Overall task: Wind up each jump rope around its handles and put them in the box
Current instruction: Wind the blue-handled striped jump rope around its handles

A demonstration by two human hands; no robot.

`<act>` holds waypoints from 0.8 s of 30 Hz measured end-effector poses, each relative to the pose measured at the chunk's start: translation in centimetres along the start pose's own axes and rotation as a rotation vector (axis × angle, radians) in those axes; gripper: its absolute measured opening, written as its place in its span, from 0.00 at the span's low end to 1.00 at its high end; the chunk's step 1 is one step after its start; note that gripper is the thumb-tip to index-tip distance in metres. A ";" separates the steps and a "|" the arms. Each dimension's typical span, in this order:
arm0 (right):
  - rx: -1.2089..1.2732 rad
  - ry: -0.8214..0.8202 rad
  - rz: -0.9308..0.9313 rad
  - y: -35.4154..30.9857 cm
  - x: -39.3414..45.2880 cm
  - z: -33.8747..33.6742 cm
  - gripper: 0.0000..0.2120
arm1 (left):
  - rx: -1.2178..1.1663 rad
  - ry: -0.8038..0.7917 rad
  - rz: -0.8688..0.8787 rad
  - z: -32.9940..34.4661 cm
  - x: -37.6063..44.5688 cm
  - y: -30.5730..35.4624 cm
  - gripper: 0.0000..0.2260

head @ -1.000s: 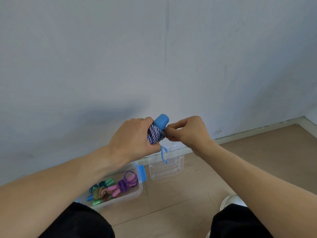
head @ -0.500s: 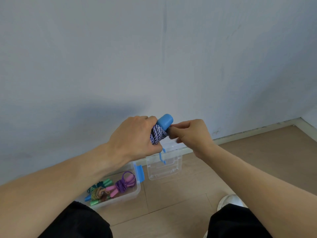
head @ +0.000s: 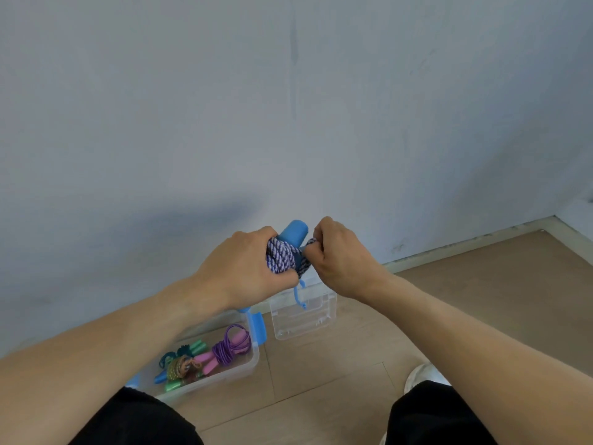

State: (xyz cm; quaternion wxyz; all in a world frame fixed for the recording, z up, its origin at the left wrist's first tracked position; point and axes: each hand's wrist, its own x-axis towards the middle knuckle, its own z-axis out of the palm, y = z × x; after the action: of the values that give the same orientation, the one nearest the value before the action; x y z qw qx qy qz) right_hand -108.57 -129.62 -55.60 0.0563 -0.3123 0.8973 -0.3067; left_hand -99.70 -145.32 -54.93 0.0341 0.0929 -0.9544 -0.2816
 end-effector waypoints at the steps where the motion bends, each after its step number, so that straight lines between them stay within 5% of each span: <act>1: 0.005 0.008 0.003 0.0 0.2 -0.1 0.05 | -0.042 -0.044 -0.045 -0.1 0.3 -0.1 0.16; 5: -0.056 0.006 -0.025 0.1 0.3 -0.2 0.03 | -0.073 -0.202 -0.128 -0.3 0.8 -0.7 0.18; 8: -0.198 -0.053 -0.073 -0.4 -0.1 0.5 0.07 | 0.149 -0.108 0.124 -0.4 0.3 -0.5 0.26; 11: -0.187 -0.075 -0.090 -0.8 -0.3 0.6 0.07 | 0.309 -0.055 0.319 -0.7 -0.2 0.5 0.17; 16: 0.025 -0.218 -0.087 -1.2 -0.6 0.9 0.05 | 0.450 -0.198 0.271 -1.4 -0.8 1.0 0.06; 24: 0.273 -0.239 0.006 -1.3 -0.3 0.4 0.04 | 0.128 -0.234 0.263 -2.7 -0.9 -0.6 0.11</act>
State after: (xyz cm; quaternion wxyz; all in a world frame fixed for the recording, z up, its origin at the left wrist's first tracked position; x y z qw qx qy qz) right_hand -107.54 -130.49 -55.18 0.2054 -0.3332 0.8352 -0.3863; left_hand -98.38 -147.10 -53.01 -0.0467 -0.0642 -0.9717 -0.2223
